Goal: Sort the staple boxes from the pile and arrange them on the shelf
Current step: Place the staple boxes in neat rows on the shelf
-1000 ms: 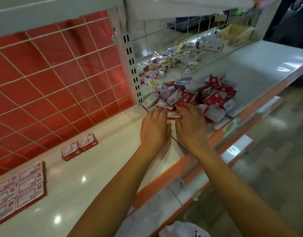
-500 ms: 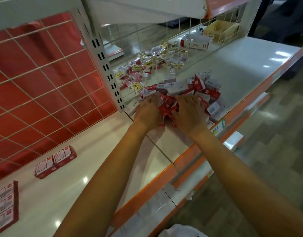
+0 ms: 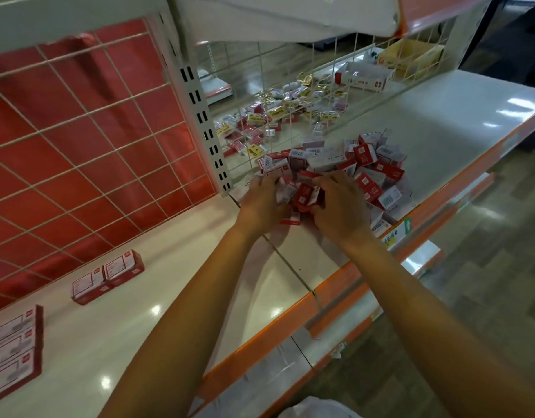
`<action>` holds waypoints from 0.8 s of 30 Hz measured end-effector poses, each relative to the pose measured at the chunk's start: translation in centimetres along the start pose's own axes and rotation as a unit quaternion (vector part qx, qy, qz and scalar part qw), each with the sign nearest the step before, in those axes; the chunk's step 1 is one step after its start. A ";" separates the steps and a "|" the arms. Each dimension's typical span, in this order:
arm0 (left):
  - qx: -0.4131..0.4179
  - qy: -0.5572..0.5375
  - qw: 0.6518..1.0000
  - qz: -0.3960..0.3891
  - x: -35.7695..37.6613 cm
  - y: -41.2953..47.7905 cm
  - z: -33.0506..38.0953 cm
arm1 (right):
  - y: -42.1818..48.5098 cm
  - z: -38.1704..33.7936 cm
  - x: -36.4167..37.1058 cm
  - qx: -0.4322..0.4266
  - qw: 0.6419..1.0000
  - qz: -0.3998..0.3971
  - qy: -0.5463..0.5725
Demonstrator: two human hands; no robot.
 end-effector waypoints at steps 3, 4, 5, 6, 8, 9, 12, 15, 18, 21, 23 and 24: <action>-0.005 -0.040 0.999 0.019 -0.2 -1.8 -0.7 | -0.7 -0.1 0.0 0.003 0.999 0.005 0.049; -0.007 -0.049 0.999 0.024 -0.4 -2.5 -0.9 | -0.9 -0.1 0.0 0.002 0.998 0.008 0.058; -0.011 -0.055 0.998 0.029 -0.5 -3.2 -1.1 | -1.1 0.0 -0.1 0.001 0.998 0.011 0.066; -0.017 -0.055 0.998 0.033 -0.7 -3.9 -1.3 | -1.4 0.0 -0.2 0.000 0.997 0.013 0.072; -0.021 -0.056 0.997 0.042 -1.0 -5.3 -1.6 | -2.0 -0.2 -0.3 0.002 0.996 0.014 0.092; -0.018 -0.057 0.997 0.050 -1.1 -6.0 -1.8 | -2.4 -0.5 -0.3 -0.009 0.994 0.020 0.103; -0.026 -0.070 0.995 0.060 -1.4 -7.9 -2.3 | -3.3 -1.7 0.7 -0.069 0.985 0.037 0.151; -0.046 -0.086 0.994 0.050 -1.4 -9.6 -3.6 | -3.3 -2.8 2.3 -0.047 0.970 -0.029 0.237; -0.062 -0.084 0.993 0.055 -1.6 -11.5 -5.0 | -3.6 -4.1 3.8 -0.036 0.959 -0.067 0.274; -0.086 -0.100 0.989 0.059 -2.0 -13.4 -6.4 | -4.2 -5.5 5.0 -0.022 0.947 -0.098 0.306; -0.097 -0.098 0.989 0.061 -2.3 -14.9 -7.6 | -4.6 -6.7 5.8 -0.025 0.941 -0.125 0.314; -0.100 -0.093 0.988 0.065 -2.5 -15.7 -8.2 | -4.9 -7.4 6.3 -0.034 0.936 -0.136 0.322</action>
Point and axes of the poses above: each hand's wrist, its own y-axis towards the middle knuckle, its own x-axis out of the palm, z = x × y, the point moved 4 cm from there along y, towards the middle knuckle, and after that the axes turned 13 degrees about -z, right-handed, at the moved point
